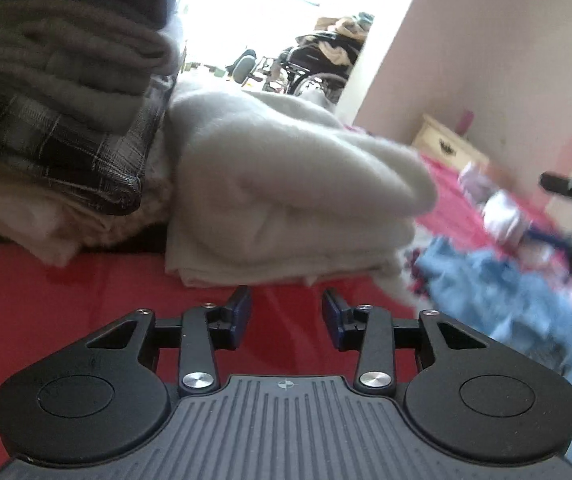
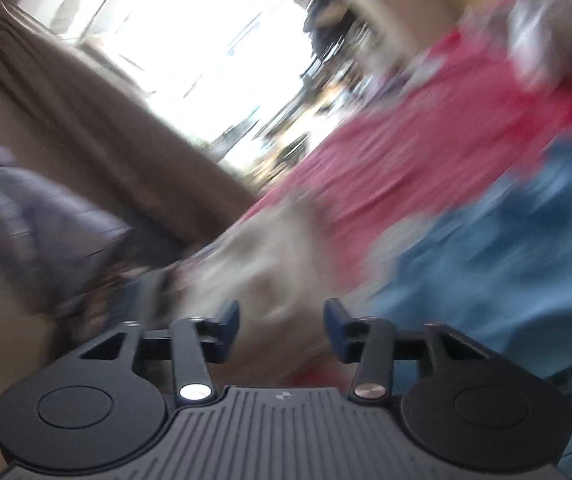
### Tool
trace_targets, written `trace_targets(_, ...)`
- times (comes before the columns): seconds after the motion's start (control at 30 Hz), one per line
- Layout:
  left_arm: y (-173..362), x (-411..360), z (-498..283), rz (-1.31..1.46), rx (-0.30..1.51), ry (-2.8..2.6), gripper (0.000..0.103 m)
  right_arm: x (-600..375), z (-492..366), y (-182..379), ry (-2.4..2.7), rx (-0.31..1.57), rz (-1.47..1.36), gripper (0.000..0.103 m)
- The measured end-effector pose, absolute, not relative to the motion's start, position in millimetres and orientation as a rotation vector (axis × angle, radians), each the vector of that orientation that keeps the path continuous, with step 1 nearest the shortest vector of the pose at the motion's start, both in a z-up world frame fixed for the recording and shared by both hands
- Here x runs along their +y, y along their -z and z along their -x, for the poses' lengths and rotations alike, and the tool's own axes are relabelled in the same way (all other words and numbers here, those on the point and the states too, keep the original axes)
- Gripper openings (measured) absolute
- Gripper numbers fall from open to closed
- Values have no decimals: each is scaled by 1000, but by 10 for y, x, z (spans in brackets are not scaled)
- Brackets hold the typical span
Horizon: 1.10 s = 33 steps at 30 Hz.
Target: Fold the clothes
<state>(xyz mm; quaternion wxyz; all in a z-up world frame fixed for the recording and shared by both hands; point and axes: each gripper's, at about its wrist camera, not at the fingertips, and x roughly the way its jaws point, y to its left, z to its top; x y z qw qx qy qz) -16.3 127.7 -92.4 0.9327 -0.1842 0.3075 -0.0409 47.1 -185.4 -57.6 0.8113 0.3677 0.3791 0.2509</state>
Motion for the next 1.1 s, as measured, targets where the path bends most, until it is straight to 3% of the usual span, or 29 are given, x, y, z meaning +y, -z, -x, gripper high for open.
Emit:
trace_targets(0.13, 985, 1380, 139, 455, 594, 63, 59, -1408, -655, 983, -598, 950, -939, 66)
trace_targets(0.23, 1097, 1339, 38, 381, 631, 8, 58, -1155, -774, 1225, -497, 1041, -862, 65)
trace_targets(0.4, 1186, 1084, -88, 138, 658, -2, 53, -684, -800, 1247, -495, 1072, -366, 45)
trace_targets(0.47, 1242, 1023, -152, 73, 662, -22, 48, -544, -811, 1283, -506, 1066, -260, 43)
trace_targets(0.63, 1288, 1036, -324, 49, 660, -35, 48, -355, -993, 1294, -518, 1039, -203, 37)
trace_targets(1.1, 1253, 1175, -632, 112, 697, -55, 46, -148, -1232, 1344, -524, 1061, -189, 36)
